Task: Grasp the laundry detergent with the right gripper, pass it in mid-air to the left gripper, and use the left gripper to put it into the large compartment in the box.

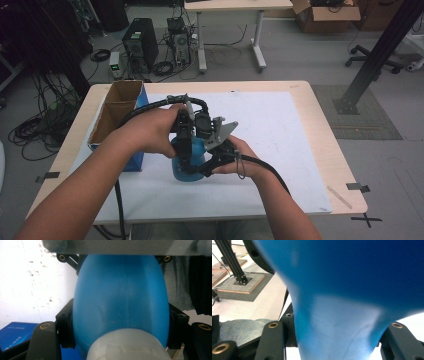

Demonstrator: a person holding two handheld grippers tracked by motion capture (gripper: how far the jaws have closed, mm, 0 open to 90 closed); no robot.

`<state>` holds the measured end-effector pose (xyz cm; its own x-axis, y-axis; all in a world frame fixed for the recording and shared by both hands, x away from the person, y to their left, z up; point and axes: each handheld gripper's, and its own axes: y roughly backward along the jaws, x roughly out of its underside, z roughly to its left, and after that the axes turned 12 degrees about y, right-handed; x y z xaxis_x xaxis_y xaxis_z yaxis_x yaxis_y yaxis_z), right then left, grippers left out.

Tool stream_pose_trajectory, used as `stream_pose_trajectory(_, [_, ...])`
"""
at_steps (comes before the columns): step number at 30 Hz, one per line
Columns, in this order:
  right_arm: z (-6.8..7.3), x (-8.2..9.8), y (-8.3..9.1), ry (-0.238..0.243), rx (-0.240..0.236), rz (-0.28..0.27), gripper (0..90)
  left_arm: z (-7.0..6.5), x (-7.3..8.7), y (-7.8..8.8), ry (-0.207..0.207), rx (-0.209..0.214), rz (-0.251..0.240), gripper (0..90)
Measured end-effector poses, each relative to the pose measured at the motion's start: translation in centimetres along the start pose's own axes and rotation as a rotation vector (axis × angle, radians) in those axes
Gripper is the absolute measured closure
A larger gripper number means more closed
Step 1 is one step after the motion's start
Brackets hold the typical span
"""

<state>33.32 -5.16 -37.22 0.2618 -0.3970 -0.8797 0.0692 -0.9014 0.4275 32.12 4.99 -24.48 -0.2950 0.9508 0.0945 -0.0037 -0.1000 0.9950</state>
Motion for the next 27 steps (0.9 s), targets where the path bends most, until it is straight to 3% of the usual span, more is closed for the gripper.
stream_pose_trajectory(3, [0.02,-0.01,0.02,-0.001,0.002,0.001,45.0,0.03,0.00,0.05,0.000,-0.011,0.001,38.3])
stream_pose_trajectory(8, [0.00,-0.03,0.07,0.003,0.008,0.007,45.1,-0.06,-0.10,-0.08,-0.019,-0.022,-0.002,38.8])
stream_pose_trajectory(27, [0.09,0.11,0.13,0.010,0.025,0.034,44.0,-0.29,-0.27,-0.36,-0.026,-0.049,-0.003,39.7])
